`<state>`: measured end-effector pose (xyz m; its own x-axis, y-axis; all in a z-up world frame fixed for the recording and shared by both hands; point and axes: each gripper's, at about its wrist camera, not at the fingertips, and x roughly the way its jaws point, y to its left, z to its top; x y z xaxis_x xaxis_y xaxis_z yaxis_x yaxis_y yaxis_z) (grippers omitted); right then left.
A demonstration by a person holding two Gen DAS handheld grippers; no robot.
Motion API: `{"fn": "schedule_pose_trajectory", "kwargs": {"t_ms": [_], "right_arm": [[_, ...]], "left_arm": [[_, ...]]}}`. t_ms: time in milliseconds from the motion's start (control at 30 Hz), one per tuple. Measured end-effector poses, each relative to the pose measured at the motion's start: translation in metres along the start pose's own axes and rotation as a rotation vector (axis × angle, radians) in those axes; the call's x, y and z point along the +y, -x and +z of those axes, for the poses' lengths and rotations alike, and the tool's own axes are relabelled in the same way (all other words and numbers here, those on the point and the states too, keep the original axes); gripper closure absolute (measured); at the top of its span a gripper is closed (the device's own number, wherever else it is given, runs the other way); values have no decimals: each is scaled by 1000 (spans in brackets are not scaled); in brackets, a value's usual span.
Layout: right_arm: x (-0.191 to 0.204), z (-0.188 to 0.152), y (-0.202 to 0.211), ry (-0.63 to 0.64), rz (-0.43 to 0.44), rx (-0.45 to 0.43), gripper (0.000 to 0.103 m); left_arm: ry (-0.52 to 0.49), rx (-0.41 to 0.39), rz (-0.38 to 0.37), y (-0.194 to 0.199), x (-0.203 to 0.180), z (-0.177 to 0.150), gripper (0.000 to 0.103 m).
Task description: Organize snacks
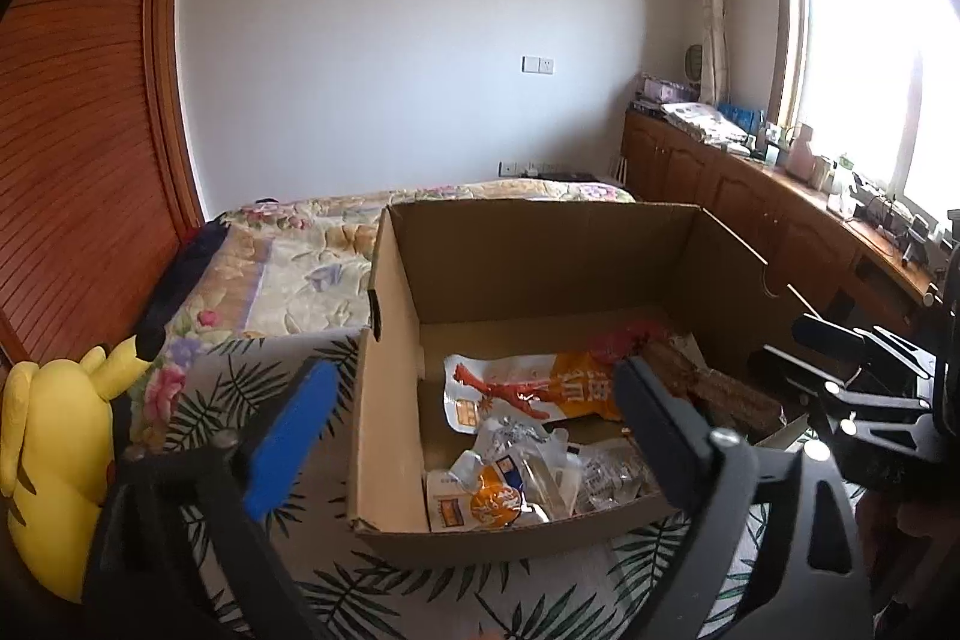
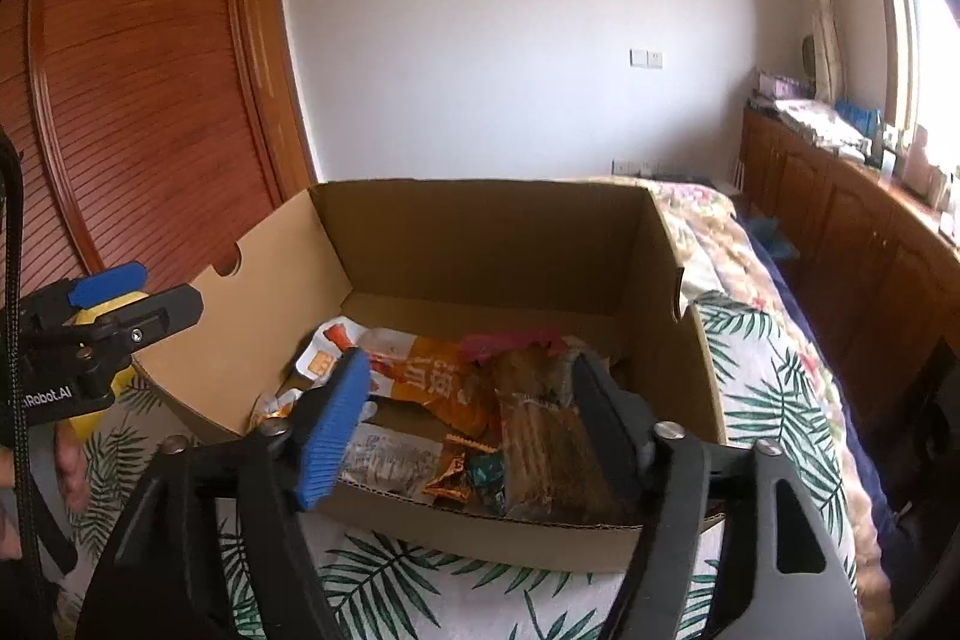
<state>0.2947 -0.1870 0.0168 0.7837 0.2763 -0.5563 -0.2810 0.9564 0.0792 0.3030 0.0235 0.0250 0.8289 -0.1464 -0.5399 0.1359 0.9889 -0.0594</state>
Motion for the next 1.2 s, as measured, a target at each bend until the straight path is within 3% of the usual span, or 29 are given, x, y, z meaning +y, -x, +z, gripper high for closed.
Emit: {"fn": "schedule_pose_trajectory", "kwargs": {"t_ms": [67, 167, 333, 433, 700, 1200], "right_arm": [[1, 0, 2, -1, -9, -15, 17], [0, -1, 6, -11, -38, -32, 11], [0, -1, 10, -4, -61, -44, 9], [-1, -2, 17, -9, -64, -53, 9], [-12, -5, 44, -52, -51, -81, 9], [-21, -29, 111, -73, -113, -152, 9]], "left_arm": [[-10, 11, 19, 0, 0, -1, 0], [-23, -18, 12, 4, 0, -3, 0], [-12, -32, 23, 10, 0, -6, 0], [-4, -70, 74, 21, -1, -7, 0], [-11, -83, 55, 50, -6, -8, 0], [-23, -114, 39, 106, -19, -19, 0]]}}
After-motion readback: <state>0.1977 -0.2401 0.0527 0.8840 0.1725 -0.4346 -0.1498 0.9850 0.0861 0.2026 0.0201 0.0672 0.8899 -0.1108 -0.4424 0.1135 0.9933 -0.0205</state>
